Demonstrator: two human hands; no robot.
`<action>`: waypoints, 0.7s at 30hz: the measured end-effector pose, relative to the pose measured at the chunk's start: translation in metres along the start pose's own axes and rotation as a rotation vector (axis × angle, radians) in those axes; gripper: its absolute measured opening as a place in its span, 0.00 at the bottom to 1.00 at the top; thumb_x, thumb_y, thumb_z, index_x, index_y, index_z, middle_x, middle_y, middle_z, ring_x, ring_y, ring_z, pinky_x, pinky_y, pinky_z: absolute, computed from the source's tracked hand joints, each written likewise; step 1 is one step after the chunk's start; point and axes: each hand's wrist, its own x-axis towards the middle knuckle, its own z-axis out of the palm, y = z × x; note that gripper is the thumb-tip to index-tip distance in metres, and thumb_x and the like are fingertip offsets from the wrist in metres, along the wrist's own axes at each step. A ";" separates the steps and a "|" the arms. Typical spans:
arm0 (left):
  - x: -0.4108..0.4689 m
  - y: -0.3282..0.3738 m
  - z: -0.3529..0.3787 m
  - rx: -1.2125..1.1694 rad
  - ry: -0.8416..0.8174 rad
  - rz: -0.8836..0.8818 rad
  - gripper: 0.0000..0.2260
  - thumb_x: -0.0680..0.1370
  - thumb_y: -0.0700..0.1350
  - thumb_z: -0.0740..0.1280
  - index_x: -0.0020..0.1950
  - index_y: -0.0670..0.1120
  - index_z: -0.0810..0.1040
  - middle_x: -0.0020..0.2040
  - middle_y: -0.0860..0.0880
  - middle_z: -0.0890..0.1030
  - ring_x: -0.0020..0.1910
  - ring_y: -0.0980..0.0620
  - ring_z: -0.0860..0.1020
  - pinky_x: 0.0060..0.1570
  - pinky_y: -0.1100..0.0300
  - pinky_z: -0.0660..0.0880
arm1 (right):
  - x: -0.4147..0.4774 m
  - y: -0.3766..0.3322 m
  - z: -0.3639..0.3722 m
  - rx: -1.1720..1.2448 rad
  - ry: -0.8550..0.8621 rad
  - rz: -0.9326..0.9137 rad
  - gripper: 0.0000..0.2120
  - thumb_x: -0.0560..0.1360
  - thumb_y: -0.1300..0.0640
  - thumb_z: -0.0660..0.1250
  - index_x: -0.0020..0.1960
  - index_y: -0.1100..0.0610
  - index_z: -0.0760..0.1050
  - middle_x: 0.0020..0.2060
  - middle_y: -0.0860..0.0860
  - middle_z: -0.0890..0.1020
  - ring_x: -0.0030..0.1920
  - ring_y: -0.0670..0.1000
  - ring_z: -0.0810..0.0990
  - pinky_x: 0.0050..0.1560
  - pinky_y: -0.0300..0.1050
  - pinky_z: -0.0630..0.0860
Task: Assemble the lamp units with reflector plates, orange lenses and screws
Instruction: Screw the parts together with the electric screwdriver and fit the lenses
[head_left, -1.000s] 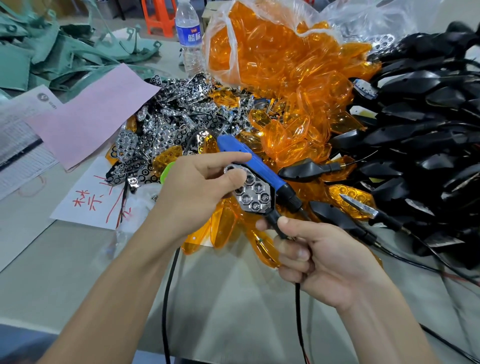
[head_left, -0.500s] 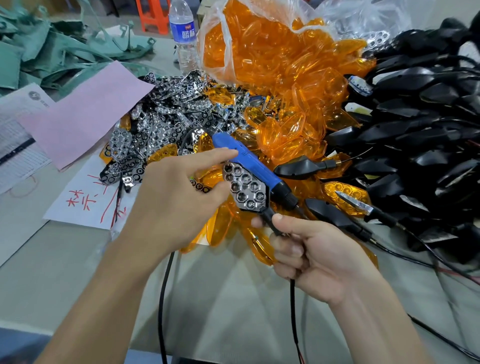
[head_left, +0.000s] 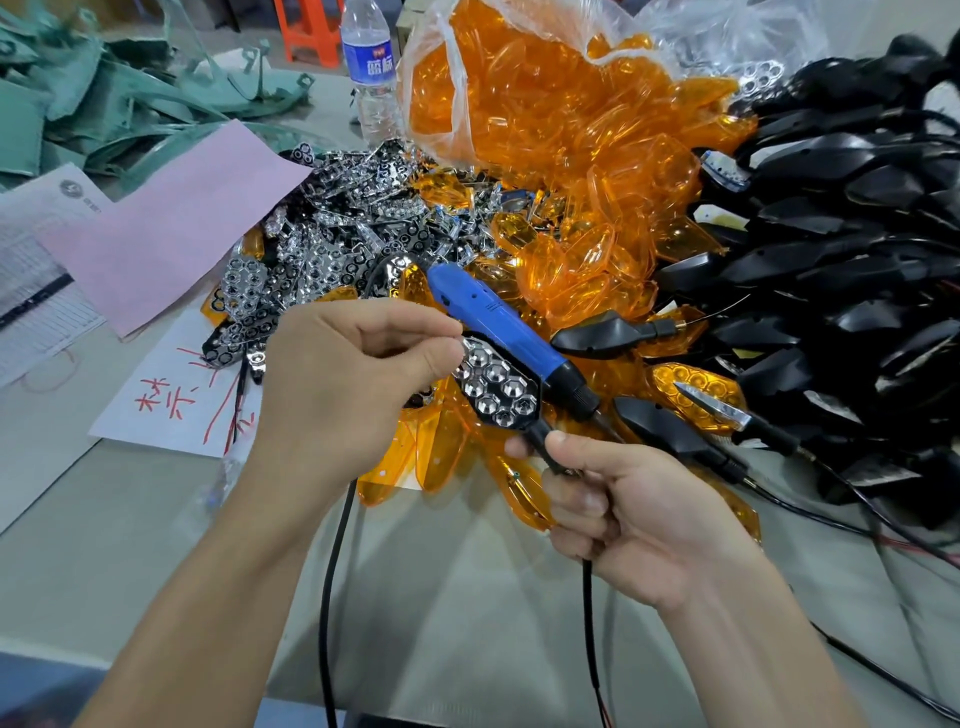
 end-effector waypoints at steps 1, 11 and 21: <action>0.002 0.000 0.000 -0.050 -0.026 -0.034 0.12 0.73 0.37 0.79 0.41 0.56 0.89 0.36 0.52 0.87 0.35 0.56 0.85 0.38 0.62 0.81 | 0.000 0.000 0.001 -0.004 0.001 -0.001 0.15 0.71 0.53 0.71 0.52 0.61 0.86 0.24 0.48 0.63 0.22 0.46 0.57 0.27 0.41 0.57; 0.005 -0.004 0.007 -0.126 0.027 -0.119 0.10 0.74 0.36 0.77 0.40 0.51 0.87 0.33 0.49 0.86 0.31 0.55 0.83 0.34 0.66 0.79 | 0.000 -0.001 0.004 -0.011 0.008 -0.002 0.14 0.71 0.53 0.70 0.51 0.61 0.86 0.24 0.48 0.62 0.22 0.46 0.56 0.26 0.41 0.57; 0.006 0.001 0.010 -0.101 0.046 -0.117 0.10 0.75 0.35 0.76 0.41 0.50 0.86 0.32 0.52 0.85 0.29 0.58 0.82 0.33 0.67 0.78 | 0.001 -0.002 0.003 -0.030 0.008 0.000 0.15 0.70 0.53 0.71 0.51 0.60 0.86 0.24 0.48 0.62 0.23 0.46 0.56 0.26 0.41 0.58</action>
